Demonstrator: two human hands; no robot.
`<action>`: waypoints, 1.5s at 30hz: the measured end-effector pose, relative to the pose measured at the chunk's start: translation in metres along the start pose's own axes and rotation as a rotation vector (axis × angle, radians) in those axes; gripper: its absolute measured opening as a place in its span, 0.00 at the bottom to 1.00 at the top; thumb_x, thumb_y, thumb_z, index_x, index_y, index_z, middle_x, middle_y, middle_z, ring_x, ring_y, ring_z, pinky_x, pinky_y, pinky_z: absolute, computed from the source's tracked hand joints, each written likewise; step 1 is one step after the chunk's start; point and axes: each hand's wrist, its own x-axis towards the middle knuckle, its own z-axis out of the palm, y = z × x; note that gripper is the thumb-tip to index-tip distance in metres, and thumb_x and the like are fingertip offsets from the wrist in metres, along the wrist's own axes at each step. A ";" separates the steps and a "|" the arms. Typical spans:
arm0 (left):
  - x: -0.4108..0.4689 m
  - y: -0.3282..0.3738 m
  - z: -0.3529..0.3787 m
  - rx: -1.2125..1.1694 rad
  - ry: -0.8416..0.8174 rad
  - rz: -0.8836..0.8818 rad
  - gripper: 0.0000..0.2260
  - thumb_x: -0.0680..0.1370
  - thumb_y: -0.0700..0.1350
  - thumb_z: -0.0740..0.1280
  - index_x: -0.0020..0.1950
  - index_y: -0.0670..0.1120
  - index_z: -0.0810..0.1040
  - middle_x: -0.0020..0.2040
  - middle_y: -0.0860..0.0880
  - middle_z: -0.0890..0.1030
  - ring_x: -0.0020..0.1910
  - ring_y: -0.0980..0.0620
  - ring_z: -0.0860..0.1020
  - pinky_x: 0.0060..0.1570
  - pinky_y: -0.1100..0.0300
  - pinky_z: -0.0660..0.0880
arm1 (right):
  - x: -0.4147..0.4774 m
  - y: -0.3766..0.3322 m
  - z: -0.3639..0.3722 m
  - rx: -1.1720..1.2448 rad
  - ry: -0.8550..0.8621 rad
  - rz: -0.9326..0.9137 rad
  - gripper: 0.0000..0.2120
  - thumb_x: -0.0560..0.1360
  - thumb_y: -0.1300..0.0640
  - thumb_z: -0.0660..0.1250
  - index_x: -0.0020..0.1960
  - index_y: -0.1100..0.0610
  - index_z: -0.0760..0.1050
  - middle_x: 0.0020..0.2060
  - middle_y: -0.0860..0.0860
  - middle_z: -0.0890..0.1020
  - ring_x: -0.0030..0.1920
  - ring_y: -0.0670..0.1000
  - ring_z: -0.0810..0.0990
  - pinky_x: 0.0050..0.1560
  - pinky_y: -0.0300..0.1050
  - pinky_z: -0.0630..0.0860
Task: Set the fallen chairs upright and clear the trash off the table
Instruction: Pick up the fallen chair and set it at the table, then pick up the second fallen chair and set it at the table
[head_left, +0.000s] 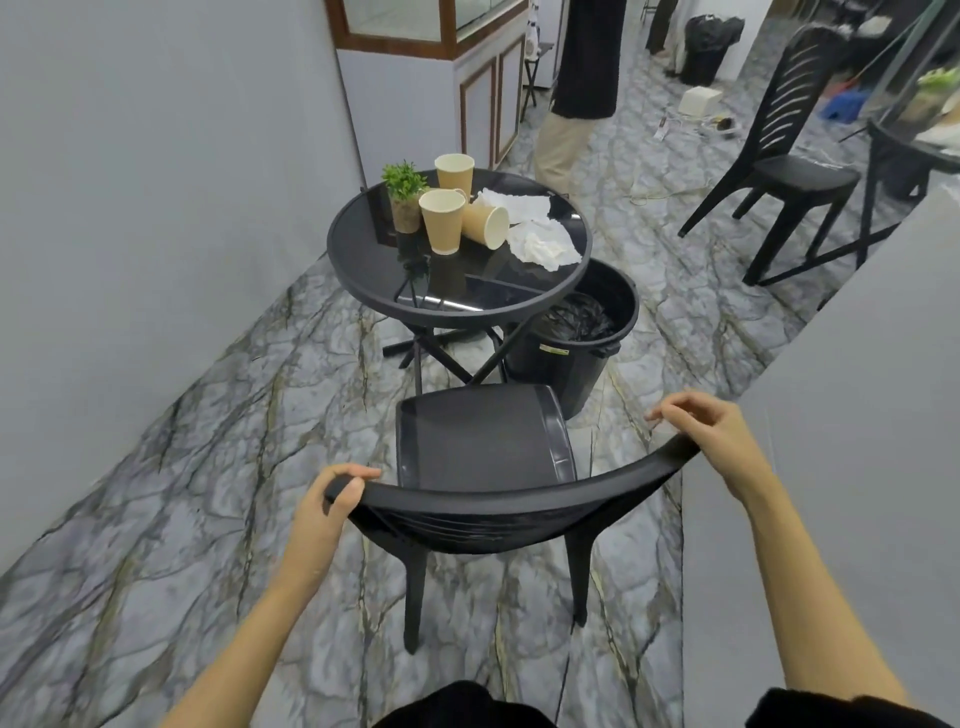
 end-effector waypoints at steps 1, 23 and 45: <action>0.002 0.004 -0.005 0.029 -0.055 -0.025 0.16 0.67 0.62 0.59 0.44 0.53 0.79 0.45 0.62 0.83 0.46 0.68 0.79 0.46 0.78 0.72 | 0.006 -0.018 0.003 -0.075 -0.042 -0.028 0.08 0.76 0.63 0.64 0.39 0.58 0.79 0.35 0.44 0.85 0.44 0.47 0.80 0.52 0.41 0.71; 0.132 -0.061 -0.279 0.932 -0.201 -0.540 0.21 0.79 0.41 0.58 0.70 0.37 0.62 0.71 0.37 0.67 0.67 0.42 0.69 0.62 0.53 0.67 | 0.183 -0.084 0.479 -0.984 -1.088 0.148 0.32 0.79 0.51 0.57 0.75 0.59 0.45 0.77 0.55 0.49 0.76 0.57 0.53 0.75 0.54 0.54; 0.532 -0.112 -0.443 0.883 -0.406 -0.574 0.21 0.78 0.44 0.59 0.70 0.40 0.65 0.70 0.40 0.69 0.67 0.43 0.70 0.65 0.55 0.68 | 0.508 -0.134 0.691 -0.764 -0.938 0.293 0.30 0.80 0.52 0.56 0.75 0.59 0.46 0.76 0.57 0.51 0.75 0.57 0.56 0.74 0.51 0.57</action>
